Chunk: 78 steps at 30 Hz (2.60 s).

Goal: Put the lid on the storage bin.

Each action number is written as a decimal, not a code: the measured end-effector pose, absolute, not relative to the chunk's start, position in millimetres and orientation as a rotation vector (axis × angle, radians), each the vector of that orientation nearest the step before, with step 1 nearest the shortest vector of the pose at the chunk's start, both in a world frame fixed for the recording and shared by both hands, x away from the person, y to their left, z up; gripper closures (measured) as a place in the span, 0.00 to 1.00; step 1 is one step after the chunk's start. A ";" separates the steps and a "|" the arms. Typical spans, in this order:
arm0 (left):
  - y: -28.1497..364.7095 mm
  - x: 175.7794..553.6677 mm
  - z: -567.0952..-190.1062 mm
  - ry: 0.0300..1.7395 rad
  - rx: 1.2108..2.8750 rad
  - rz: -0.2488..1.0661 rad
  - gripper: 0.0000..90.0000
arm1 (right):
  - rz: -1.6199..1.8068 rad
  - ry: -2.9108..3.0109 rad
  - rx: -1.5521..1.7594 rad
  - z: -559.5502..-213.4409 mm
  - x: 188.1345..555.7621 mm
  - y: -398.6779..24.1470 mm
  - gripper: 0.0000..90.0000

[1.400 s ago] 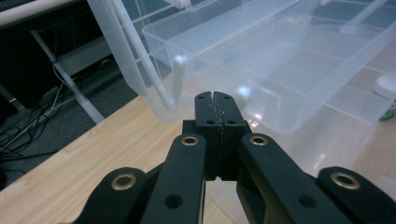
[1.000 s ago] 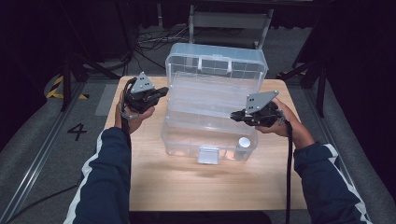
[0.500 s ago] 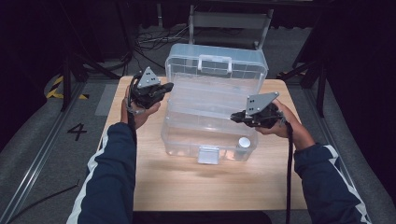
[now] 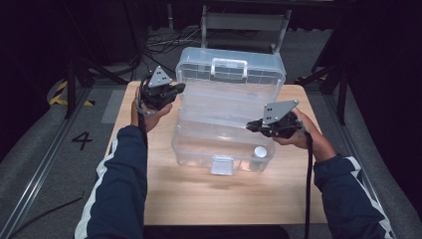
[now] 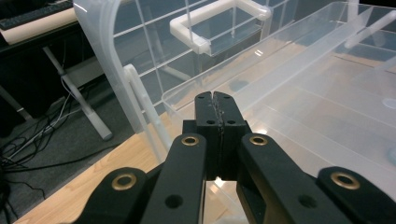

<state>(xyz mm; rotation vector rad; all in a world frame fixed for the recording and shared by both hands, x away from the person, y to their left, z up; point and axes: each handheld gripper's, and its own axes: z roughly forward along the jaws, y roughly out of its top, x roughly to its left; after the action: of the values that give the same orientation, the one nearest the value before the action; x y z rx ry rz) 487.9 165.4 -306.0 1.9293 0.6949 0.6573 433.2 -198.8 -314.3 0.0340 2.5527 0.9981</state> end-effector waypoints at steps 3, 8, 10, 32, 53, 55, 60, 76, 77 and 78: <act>165.5 491.6 -305.0 0.700 1.926 0.663 1.00 | 0.999 2.552 0.037 -314.8 432.5 -199.0 0.96; 163.8 495.4 -302.5 0.700 1.916 0.663 1.00 | 1.001 2.557 0.035 -315.1 432.3 -199.0 0.96; 163.3 496.2 -301.3 0.696 1.915 0.665 1.00 | 1.000 2.557 0.035 -315.3 432.0 -198.9 0.96; 166.3 499.9 -298.0 0.742 1.898 0.682 1.00 | 1.005 2.560 0.029 -318.7 427.9 -199.4 0.96; 173.3 492.3 -301.0 0.730 1.863 0.648 1.00 | 1.009 2.542 0.043 -323.5 422.0 -200.5 0.95; 176.9 491.6 -300.7 0.735 1.851 0.636 1.00 | 1.006 2.544 0.042 -323.6 421.6 -200.4 0.95; 177.3 487.8 -299.9 0.721 1.854 0.646 1.00 | 0.995 2.545 0.043 -324.2 420.0 -199.3 0.94; 178.9 477.4 -301.1 0.687 1.860 0.656 1.00 | 0.918 2.549 0.040 -324.5 413.8 -194.3 0.93; 179.0 476.1 -301.7 0.685 1.861 0.651 1.00 | 0.916 2.548 0.039 -324.5 413.6 -194.1 0.93; 179.0 475.2 -302.1 0.684 1.861 0.652 1.00 | 0.913 2.550 0.036 -324.7 413.4 -193.8 0.93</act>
<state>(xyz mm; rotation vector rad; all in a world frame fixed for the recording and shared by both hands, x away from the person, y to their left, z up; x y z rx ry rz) 475.2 179.0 -302.1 1.8607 0.6840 0.6519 413.4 -193.8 -324.7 0.0360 2.5496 0.9128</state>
